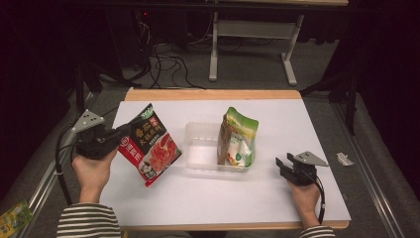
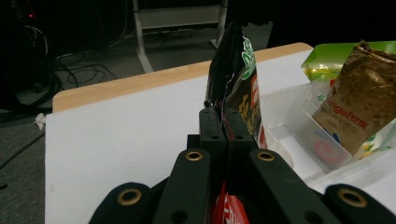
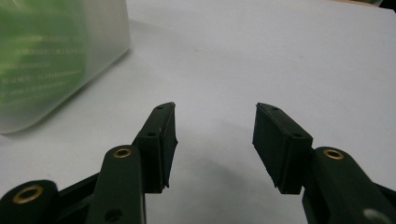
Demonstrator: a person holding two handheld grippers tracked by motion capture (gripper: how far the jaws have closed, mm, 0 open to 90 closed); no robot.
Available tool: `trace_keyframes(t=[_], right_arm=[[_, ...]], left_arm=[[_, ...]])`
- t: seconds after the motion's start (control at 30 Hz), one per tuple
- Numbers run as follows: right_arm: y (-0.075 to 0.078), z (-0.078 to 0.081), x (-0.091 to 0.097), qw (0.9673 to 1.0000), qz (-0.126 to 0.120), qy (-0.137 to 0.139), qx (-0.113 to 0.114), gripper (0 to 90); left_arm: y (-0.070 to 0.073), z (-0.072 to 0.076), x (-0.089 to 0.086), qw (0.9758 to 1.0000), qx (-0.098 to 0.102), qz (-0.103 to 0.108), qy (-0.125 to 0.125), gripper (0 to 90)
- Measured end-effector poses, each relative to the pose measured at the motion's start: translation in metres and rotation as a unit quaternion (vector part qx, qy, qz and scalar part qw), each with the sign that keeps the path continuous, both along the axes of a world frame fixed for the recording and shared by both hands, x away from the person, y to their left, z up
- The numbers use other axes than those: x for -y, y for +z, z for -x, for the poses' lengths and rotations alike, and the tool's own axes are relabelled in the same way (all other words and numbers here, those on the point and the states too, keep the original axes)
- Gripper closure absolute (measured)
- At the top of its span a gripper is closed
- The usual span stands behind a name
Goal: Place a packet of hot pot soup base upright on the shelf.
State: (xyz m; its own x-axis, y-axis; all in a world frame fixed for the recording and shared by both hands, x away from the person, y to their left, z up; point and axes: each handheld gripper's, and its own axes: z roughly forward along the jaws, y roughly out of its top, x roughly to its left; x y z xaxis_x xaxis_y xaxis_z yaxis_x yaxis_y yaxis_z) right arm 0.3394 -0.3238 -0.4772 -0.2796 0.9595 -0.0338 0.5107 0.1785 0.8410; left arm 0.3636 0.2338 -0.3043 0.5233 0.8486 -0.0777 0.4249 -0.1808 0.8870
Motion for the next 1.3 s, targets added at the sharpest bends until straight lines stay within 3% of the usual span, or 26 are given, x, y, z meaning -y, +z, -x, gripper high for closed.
trace_keyframes(t=[0.23,0.53,0.73,0.9,1.1,1.3], right_arm=[[0.000,0.000,0.001,1.0000,0.000,0.001,0.004,49.5],[0.000,0.001,0.001,1.0000,-0.003,0.003,0.008,49.5],[0.000,0.002,0.001,0.9999,-0.005,-0.001,0.010,49.5],[0.000,0.002,0.001,0.9999,-0.003,0.000,0.011,49.5],[0.000,0.002,0.001,0.9999,-0.003,0.000,0.013,49.5],[0.000,0.002,0.000,0.9999,0.000,0.000,0.011,49.4]], left_arm=[[0.010,-0.001,0.004,0.9998,-0.003,0.011,-0.017,89.7],[0.015,0.010,-0.002,0.9996,0.007,0.024,-0.011,89.6],[0.015,0.021,-0.001,0.9999,0.009,0.012,-0.006,89.6],[0.014,0.030,-0.003,0.9998,0.008,0.015,-0.008,89.6],[0.009,0.038,0.015,0.9995,0.012,0.006,-0.029,89.6],[0.009,0.034,0.029,0.9987,0.005,0.013,-0.049,89.6]])
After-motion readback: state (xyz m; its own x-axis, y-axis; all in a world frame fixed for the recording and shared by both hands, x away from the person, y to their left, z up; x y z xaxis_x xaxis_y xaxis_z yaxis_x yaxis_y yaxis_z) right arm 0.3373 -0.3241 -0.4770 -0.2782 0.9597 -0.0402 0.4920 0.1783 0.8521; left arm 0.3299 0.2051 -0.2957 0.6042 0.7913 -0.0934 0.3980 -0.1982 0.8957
